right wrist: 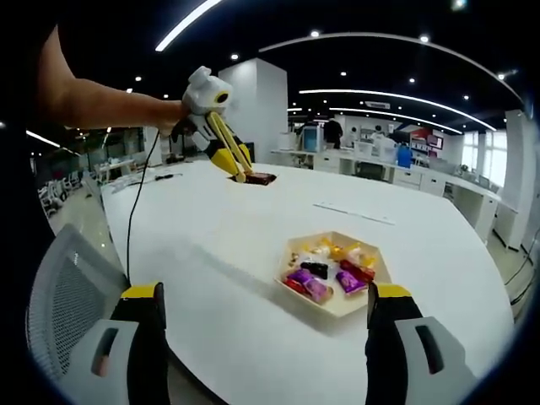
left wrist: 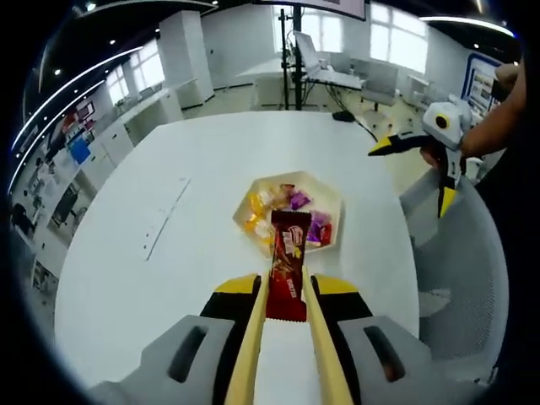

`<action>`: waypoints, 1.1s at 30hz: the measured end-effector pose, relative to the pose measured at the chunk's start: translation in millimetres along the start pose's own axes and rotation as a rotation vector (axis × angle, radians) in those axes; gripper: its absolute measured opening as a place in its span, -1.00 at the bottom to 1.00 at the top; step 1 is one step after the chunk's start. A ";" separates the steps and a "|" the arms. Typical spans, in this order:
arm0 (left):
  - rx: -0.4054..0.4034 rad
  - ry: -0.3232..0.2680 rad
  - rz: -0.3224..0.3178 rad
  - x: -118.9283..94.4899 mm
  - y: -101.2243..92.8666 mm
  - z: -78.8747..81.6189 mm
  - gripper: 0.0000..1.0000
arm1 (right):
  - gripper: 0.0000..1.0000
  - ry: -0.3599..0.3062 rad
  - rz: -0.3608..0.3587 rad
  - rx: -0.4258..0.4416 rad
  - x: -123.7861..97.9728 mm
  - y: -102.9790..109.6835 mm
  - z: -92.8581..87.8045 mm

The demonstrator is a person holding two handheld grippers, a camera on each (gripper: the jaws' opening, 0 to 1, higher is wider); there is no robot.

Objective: Place the target food into the container with the food tongs after gripping and lifting it, then release it inside without dropping or visibly crushing the food.

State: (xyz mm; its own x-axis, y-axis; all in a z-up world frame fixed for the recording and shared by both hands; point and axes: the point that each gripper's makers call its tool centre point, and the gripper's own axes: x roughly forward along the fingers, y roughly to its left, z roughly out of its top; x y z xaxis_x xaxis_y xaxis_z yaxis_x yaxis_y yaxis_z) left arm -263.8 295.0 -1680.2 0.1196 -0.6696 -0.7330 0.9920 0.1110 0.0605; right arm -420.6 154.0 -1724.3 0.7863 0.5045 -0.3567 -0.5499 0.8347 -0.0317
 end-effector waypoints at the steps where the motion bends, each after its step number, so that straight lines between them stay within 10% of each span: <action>1: 0.000 0.000 0.001 0.3 0.0 -0.1 -0.61 | 0.95 -0.001 -0.002 -0.002 -0.1 -0.4 0.2; 33: 0.033 -0.021 -0.007 24.7 -0.8 40.4 -0.62 | 0.94 -0.015 -0.014 0.007 -1.3 -3.2 2.8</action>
State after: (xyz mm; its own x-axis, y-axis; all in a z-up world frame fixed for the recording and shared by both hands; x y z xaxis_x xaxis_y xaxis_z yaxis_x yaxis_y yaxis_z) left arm -260.0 248.7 -1670.9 0.1134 -0.6859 -0.7188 0.9935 0.0826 0.0780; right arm -419.1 151.4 -1721.1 0.7982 0.4958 -0.3422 -0.5366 0.8433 -0.0297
